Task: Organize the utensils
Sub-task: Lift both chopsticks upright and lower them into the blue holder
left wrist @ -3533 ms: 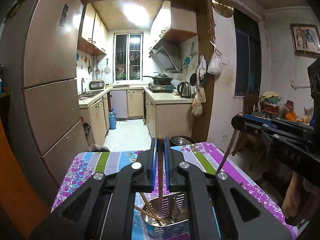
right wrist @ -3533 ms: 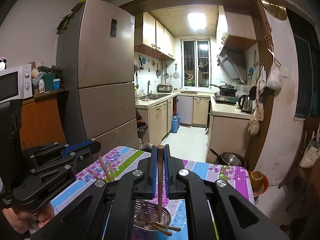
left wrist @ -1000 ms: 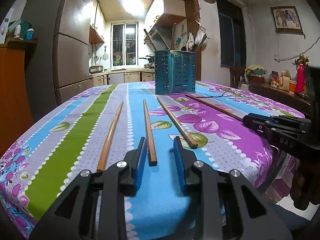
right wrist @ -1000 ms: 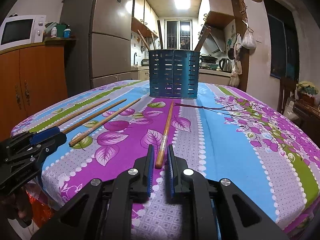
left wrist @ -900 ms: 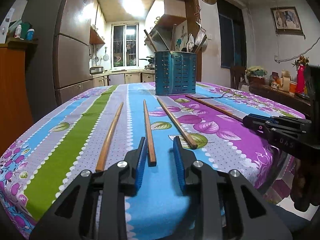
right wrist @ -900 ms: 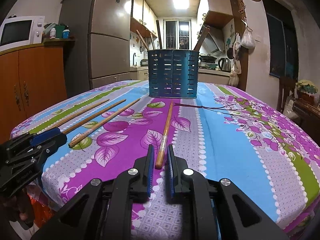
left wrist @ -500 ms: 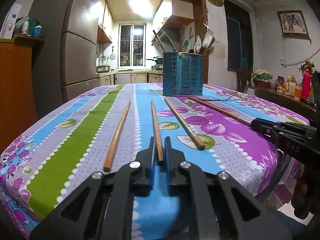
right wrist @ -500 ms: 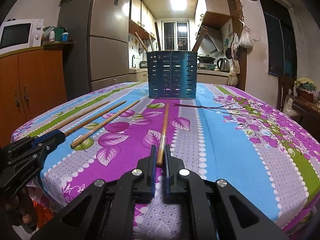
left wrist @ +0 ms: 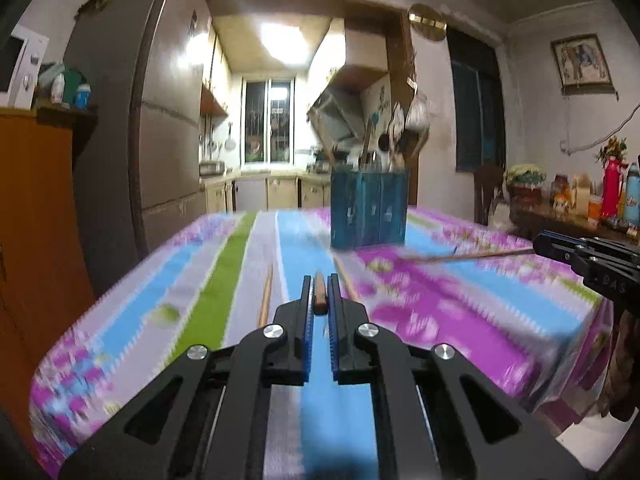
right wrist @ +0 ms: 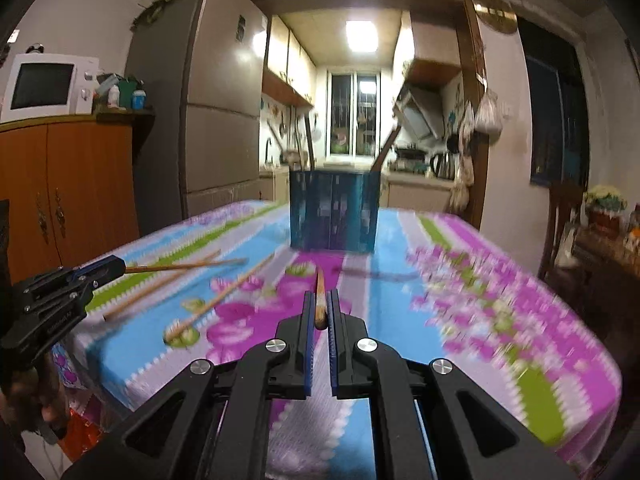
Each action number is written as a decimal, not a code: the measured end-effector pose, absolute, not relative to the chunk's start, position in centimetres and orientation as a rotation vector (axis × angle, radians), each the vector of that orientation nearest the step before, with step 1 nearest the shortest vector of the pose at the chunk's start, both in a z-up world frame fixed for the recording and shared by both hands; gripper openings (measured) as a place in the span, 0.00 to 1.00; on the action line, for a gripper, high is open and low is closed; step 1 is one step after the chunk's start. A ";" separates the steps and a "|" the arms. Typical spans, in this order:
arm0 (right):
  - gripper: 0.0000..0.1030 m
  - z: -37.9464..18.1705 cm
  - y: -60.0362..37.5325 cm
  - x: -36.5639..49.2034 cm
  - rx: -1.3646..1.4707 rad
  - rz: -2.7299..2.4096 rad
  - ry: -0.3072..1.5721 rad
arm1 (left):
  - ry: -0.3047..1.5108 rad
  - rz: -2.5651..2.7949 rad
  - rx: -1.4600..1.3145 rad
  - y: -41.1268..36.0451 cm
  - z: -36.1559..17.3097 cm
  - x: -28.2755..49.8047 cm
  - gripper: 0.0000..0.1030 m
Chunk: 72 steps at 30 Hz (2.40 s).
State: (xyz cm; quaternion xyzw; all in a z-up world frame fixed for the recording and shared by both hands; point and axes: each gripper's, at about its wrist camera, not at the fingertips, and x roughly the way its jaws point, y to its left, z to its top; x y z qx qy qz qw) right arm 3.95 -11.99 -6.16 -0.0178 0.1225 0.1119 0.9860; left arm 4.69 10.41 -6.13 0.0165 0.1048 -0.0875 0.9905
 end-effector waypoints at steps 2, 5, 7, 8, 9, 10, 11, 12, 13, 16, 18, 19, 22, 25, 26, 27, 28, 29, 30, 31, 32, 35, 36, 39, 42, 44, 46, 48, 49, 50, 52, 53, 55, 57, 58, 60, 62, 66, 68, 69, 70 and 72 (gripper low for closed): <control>0.07 -4.6 -12.2 3.6 -0.051 0.234 0.212 | 0.174 -0.188 0.039 10.2 -4.4 4.8 0.05; 0.07 -2.1 -12.3 3.4 -0.080 0.253 0.160 | 0.125 -0.205 0.047 9.8 -2.0 5.4 0.05; 0.07 -0.5 -12.6 3.9 -0.084 0.271 0.138 | 0.102 -0.216 0.054 9.4 -0.7 6.1 0.05; 0.07 0.0 -12.8 4.2 -0.086 0.276 0.132 | 0.091 -0.222 0.064 9.1 0.1 6.5 0.05; 0.07 0.5 -12.9 4.5 -0.087 0.283 0.132 | 0.088 -0.228 0.069 8.9 0.5 6.8 0.05; 0.07 1.3 -13.1 5.2 -0.085 0.297 0.133 | 0.087 -0.236 0.073 8.7 1.2 7.6 0.05; 0.07 1.7 -13.2 5.5 -0.086 0.301 0.133 | 0.089 -0.246 0.072 8.5 1.8 8.1 0.05; 0.07 2.0 -13.2 6.0 -0.087 0.308 0.136 | 0.089 -0.250 0.068 8.4 2.2 8.6 0.05; 0.07 2.5 -13.4 6.6 -0.084 0.318 0.144 | 0.093 -0.255 0.066 8.2 2.7 8.9 0.05; 0.07 3.4 -13.8 8.3 -0.072 0.338 0.172 | 0.112 -0.265 0.060 7.8 3.6 10.7 0.05; 0.07 4.1 -14.1 9.5 -0.058 0.350 0.192 | 0.135 -0.277 0.048 7.8 4.1 11.9 0.05; 0.07 4.2 -14.2 9.8 -0.054 0.354 0.198 | 0.143 -0.278 0.041 7.8 4.3 12.3 0.05; 0.07 5.0 -14.4 11.3 -0.042 0.368 0.220 | 0.161 -0.281 0.026 7.9 4.7 13.4 0.05; 0.07 5.8 -14.4 12.5 -0.041 0.381 0.244 | 0.179 -0.279 0.017 8.1 5.1 14.3 0.05; 0.07 6.1 -14.3 12.8 -0.044 0.386 0.248 | 0.184 -0.281 0.015 8.3 5.2 14.6 0.05; 0.07 6.4 -14.3 13.1 -0.046 0.391 0.253 | 0.188 -0.281 0.013 8.3 5.4 14.9 0.05; 0.07 6.7 -14.4 13.4 -0.045 0.394 0.254 | 0.189 -0.279 0.011 8.3 5.5 15.1 0.05; 0.07 7.1 -14.4 13.6 -0.049 0.396 0.254 | 0.192 -0.280 0.010 8.3 5.8 15.3 0.05; 0.07 7.4 -14.3 13.9 -0.051 0.398 0.256 | 0.193 -0.282 0.007 8.4 6.0 15.6 0.05; 0.07 7.8 -14.4 14.3 -0.044 0.406 0.261 | 0.192 -0.283 0.005 8.2 6.3 15.8 0.05; 0.07 8.2 -14.5 14.6 -0.041 0.409 0.261 | 0.190 -0.285 0.004 8.1 6.5 15.8 0.05; 0.07 9.7 -14.7 15.5 -0.041 0.412 0.258 | 0.182 -0.293 -0.004 7.7 7.7 16.3 0.05; 0.07 10.4 -14.9 15.8 -0.041 0.413 0.254 | 0.177 -0.294 -0.004 7.6 8.2 16.5 0.05; 0.07 12.4 -15.4 16.4 -0.039 0.414 0.238 | 0.159 -0.296 -0.013 7.5 10.2 17.4 0.05; 0.07 14.8 -15.9 17.4 -0.031 0.417 0.225 | 0.125 -0.296 -0.020 7.3 12.7 17.8 0.05; 0.07 16.7 -16.2 18.3 -0.029 0.416 0.213 | 0.100 -0.300 -0.027 7.1 14.7 18.2 0.05; 0.07 18.7 -16.5 19.2 -0.027 0.414 0.200 | 0.083 -0.300 -0.034 6.8 16.2 18.6 0.05; 0.07 20.7 -16.6 20.1 -0.029 0.414 0.181 | 0.059 -0.298 -0.031 6.2 17.7 19.0 0.05; 0.07 21.4 -16.6 20.3 -0.034 0.411 0.174 | 0.048 -0.298 -0.026 5.8 18.4 19.2 0.05; 0.07 22.2 -16.5 20.8 -0.041 0.410 0.167 | 0.039 -0.297 -0.022 5.5 19.1 19.4 0.05; 0.07 23.4 -16.5 21.9 -0.055 0.398 0.155 | 0.027 -0.294 -0.013 4.7 20.0 20.1 0.05; 0.07 23.9 -16.4 22.4 -0.060 0.393 0.152 | 0.019 -0.292 -0.010 4.3 20.5 20.5 0.05; 0.07 24.6 -16.5 23.8 -0.066 0.384 0.152 | 0.006 -0.288 -0.004 3.6 21.4 21.2 0.05; 0.07 24.9 -16.7 25.0 -0.065 0.380 0.158 | -0.006 -0.285 -0.004 3.1 22.1 22.0 0.05; 0.07 24.8 -16.8 25.8 -0.061 0.379 0.166 | -0.010 -0.284 -0.006 2.9 22.3 22.5 0.05; 0.07 24.4 -17.1 27.1 -0.052 0.382 0.181 | -0.011 -0.282 -0.010 2.5 22.4 23.5 0.05; 0.07 23.7 -17.3 28.3 -0.037 0.386 0.198 | -0.004 -0.278 -0.009 2.0 22.1 24.7 0.05; 0.07 22.0 -17.2 30.3 -0.028 0.390 0.229 | 0.021 -0.274 0.009 1.3 20.5 26.8 0.05; 0.07 21.1 -17.2 31.5 -0.020 0.394 0.248 | 0.041 -0.272 0.013 1.1 19.7 27.9 0.05; 0.07 20.7 -17.1 31.9 -0.018 0.394 0.254 | 0.048 -0.271 0.013 1.2 19.4 28.4 0.05; 0.07 20.2 -17.1 32.4 -0.018 0.394 0.263 | 0.060 -0.271 0.012 1.2 18.9 29.0 0.05; 0.07 19.4 -17.0 33.3 -0.016 0.394 0.279 | 0.080 -0.269 0.008 1.3 17.9 30.0 0.05</control>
